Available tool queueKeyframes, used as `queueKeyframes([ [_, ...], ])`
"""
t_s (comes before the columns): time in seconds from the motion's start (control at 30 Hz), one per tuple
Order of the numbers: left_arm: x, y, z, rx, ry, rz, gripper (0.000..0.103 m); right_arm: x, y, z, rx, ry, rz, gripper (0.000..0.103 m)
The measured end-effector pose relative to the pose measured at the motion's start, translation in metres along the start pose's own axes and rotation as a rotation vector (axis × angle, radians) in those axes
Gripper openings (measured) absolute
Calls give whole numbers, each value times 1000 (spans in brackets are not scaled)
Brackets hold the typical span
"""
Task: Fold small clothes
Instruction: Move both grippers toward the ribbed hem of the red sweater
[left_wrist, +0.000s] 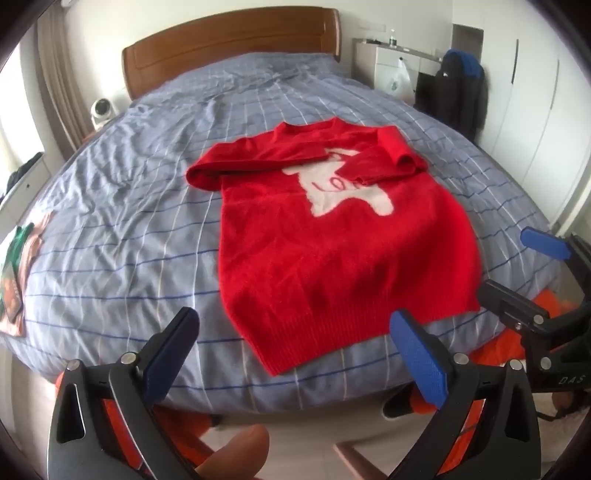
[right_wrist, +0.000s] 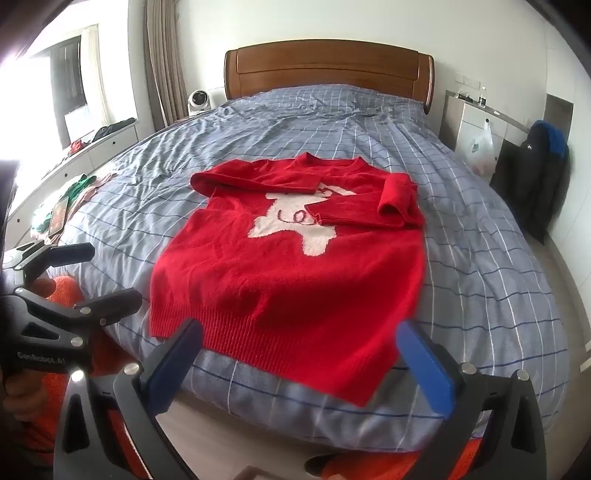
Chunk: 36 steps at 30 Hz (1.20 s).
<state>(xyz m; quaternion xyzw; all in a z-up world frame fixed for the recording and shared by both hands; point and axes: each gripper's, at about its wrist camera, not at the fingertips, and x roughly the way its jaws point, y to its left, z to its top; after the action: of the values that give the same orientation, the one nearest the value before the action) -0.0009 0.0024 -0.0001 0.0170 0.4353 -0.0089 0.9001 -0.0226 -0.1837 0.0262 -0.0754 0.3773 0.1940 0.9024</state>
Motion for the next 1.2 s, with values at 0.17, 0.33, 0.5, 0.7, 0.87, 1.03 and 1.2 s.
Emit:
queueKeyframes([
  [0.17, 0, 0, -1, -6, -3, 2, 103, 2, 1, -1, 4, 9, -1, 103],
  [0.33, 5, 10, -4, -30, 8, 10, 103, 4, -1, -3, 14, 9, -26, 103],
  [0.5, 6, 8, -3, -27, 6, 28, 103, 5, -9, -4, 31, 22, -47, 103],
  [0.7, 10, 12, -5, -46, -6, 30, 103, 9, -18, -6, 61, 21, -88, 103],
  [0.87, 14, 10, -6, -44, 8, 31, 103, 12, -23, -10, 71, 35, -113, 103],
  [1.03, 20, 10, -9, -57, 14, 13, 103, 17, -25, -11, 73, 62, -138, 103],
  [1.2, 22, 12, -10, -65, 38, 11, 103, 19, -26, -13, 65, 77, -155, 103],
])
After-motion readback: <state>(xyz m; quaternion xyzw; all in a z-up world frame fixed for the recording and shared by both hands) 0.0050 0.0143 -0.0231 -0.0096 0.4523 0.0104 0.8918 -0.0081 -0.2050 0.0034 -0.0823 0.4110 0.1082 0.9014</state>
